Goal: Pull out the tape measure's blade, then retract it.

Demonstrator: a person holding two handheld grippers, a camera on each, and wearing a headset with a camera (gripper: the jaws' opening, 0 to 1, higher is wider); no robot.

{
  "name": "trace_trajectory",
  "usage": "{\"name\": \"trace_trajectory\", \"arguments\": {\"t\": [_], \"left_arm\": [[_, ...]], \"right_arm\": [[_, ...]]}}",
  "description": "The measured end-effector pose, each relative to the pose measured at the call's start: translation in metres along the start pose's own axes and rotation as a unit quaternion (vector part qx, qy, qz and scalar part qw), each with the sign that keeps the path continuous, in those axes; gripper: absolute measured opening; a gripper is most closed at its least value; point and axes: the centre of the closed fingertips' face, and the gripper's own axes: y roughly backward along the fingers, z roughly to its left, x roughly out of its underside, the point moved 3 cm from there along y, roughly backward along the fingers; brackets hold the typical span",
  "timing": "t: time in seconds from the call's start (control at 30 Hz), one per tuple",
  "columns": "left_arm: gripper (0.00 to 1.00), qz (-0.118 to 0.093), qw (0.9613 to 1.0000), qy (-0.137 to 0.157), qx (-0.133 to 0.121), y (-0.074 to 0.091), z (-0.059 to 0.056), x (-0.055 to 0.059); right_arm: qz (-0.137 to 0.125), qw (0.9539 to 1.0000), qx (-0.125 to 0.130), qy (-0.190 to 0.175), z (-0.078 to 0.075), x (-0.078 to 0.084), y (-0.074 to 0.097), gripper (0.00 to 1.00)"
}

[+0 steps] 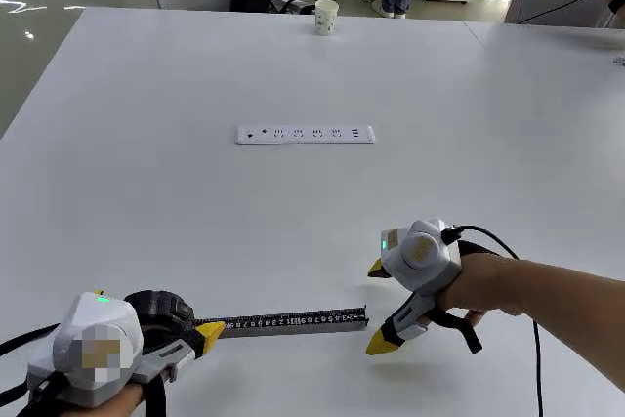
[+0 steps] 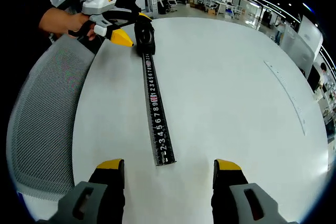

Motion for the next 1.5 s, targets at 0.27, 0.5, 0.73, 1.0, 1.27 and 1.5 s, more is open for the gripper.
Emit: {"name": "trace_trajectory", "arguments": {"t": [0.27,0.5,0.73,1.0,1.27,1.5], "left_arm": [[0.99,-0.008,0.9997,0.024,-0.007,-0.001,0.001,-0.002],[0.99,-0.011,0.9994,0.031,-0.013,-0.002,0.003,-0.004],[0.99,-0.011,0.9993,0.032,-0.014,-0.002,0.004,-0.005],[0.99,-0.012,0.9989,0.039,-0.021,-0.002,0.007,-0.002],[0.92,-0.012,0.9991,0.031,-0.027,-0.005,0.009,0.006],[0.84,-0.008,0.9977,0.055,-0.038,-0.009,0.013,0.011]], "right_arm": [[0.016,0.9996,-0.014,0.018,0.002,0.000,-0.009,0.43],[0.022,0.9992,-0.016,0.028,0.004,-0.002,-0.011,0.26],[0.032,0.9984,-0.020,0.043,0.005,-0.001,-0.015,0.19],[0.045,0.9973,-0.015,0.057,0.003,0.002,-0.016,0.12],[0.069,0.9924,-0.024,0.099,0.004,0.000,-0.018,0.11],[0.072,0.9948,-0.026,0.067,0.002,0.001,-0.017,0.10]]}}
